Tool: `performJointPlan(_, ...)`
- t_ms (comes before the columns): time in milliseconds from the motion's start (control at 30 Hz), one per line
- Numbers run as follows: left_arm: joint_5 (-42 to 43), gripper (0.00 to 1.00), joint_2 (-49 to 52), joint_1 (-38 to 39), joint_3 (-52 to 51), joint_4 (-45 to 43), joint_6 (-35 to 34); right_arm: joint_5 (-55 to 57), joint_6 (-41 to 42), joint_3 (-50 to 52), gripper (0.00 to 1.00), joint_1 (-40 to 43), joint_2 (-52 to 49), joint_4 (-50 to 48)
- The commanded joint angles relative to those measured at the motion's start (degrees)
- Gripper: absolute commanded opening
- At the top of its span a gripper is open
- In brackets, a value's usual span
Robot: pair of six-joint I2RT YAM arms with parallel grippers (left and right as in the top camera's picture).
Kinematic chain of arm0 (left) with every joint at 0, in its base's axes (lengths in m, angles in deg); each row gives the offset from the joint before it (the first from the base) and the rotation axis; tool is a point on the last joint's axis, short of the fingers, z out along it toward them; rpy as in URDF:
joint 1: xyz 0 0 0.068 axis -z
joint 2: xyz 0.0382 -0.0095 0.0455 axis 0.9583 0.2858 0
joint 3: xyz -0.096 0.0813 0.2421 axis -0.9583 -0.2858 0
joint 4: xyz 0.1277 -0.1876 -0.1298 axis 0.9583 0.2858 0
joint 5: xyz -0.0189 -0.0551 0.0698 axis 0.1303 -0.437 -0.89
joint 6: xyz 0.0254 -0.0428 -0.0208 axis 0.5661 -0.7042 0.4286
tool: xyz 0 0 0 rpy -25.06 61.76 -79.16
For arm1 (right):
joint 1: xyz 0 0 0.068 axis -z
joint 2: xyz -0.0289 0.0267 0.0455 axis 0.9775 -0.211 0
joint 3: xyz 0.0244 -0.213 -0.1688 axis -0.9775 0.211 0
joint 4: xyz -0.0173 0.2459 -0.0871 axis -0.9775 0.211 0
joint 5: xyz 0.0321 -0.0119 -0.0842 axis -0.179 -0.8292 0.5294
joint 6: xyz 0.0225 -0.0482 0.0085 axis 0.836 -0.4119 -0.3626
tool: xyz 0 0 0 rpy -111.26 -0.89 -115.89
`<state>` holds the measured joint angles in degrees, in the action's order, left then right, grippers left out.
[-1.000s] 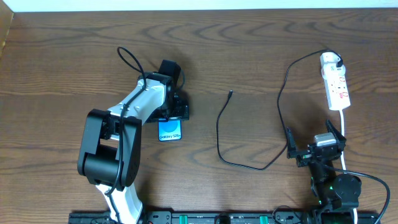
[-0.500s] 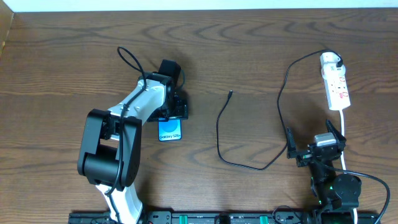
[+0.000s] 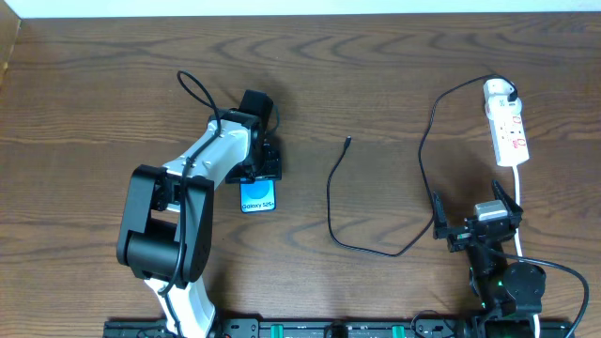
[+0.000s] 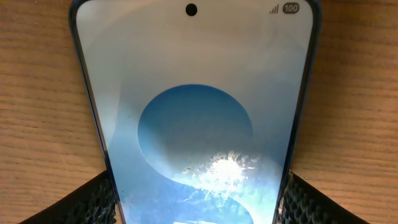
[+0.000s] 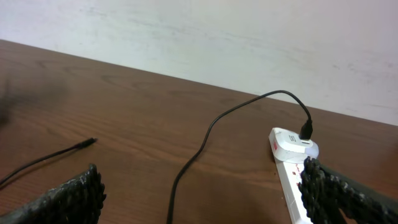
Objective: Plug charger to phone and switch on socket
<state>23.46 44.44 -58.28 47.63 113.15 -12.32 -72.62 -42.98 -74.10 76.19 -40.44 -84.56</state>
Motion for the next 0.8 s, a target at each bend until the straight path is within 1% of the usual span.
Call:
performJointPlan(0,0.3,0.67,0.8,0.1,0.4,0.4,-0.1,-0.2,0.0,0.1,0.99,0.0,0.3,0.2)
performJointPlan(200,0.3,0.67,-2.3,0.1,3.3,2.8,-0.1,-0.2,0.0,0.1,0.99,0.0,0.3,0.2)
performJointPlan(533,0.7,0.67,-9.7,0.1,3.4,5.2,-0.1,-0.2,0.0,0.1,0.99,0.0,0.3,0.2)
performJointPlan(767,7.9,0.67,-10.9,0.1,3.4,5.1,-0.1,-0.2,0.0,0.1,0.99,0.0,0.3,0.2)
